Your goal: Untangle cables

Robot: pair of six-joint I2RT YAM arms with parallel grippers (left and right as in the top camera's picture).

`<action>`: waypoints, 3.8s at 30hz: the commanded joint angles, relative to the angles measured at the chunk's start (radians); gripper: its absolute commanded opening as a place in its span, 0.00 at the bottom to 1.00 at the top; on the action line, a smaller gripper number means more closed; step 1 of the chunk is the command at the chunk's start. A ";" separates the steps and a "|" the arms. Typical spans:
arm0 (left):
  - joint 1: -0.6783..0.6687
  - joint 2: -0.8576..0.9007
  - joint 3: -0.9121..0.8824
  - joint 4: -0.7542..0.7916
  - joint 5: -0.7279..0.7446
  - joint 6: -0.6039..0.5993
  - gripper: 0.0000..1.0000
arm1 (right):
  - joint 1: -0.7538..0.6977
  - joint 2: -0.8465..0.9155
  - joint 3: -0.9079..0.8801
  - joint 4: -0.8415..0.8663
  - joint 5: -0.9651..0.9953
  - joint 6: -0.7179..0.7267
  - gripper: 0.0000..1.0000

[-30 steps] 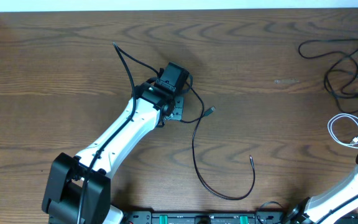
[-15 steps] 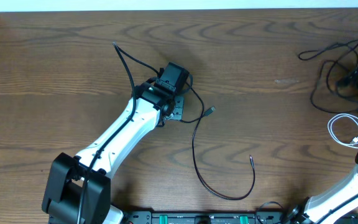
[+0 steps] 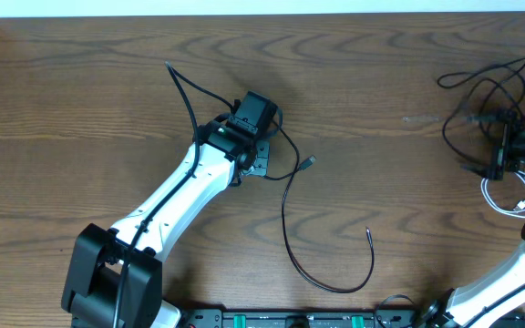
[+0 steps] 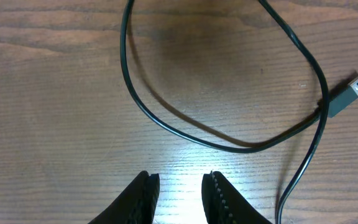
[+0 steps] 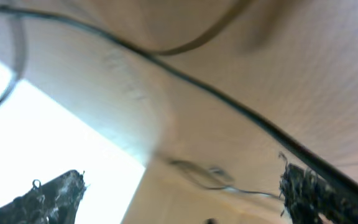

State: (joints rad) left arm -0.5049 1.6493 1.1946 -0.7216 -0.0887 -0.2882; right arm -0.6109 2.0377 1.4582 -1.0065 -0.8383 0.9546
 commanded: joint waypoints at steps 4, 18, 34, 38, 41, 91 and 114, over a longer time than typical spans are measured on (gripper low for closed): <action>0.004 -0.003 0.000 -0.014 -0.017 -0.005 0.29 | 0.008 0.001 0.010 0.195 -0.330 0.194 0.99; 0.004 -0.003 0.000 0.002 -0.017 -0.010 0.29 | 0.067 0.000 0.078 0.822 -0.058 -0.008 0.49; 0.004 0.120 0.000 0.001 0.000 -0.054 0.27 | 0.351 0.051 0.078 0.928 0.937 -0.344 0.02; 0.005 0.122 0.000 0.021 0.001 -0.054 0.26 | 0.342 0.060 0.078 0.873 0.994 -0.435 0.01; 0.004 0.122 0.000 0.037 0.001 -0.054 0.26 | 0.320 0.069 0.078 0.776 0.998 -0.486 0.01; 0.354 0.050 0.135 0.041 0.224 -0.169 0.39 | 0.644 -0.299 0.101 0.258 0.566 -0.893 0.71; 0.610 0.047 0.134 -0.140 0.231 -0.158 0.61 | 1.271 -0.027 0.098 0.453 0.547 -1.070 0.71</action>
State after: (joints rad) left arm 0.1013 1.7126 1.3132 -0.8536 0.1371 -0.4484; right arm 0.5934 1.9644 1.5600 -0.5873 -0.2768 -0.0544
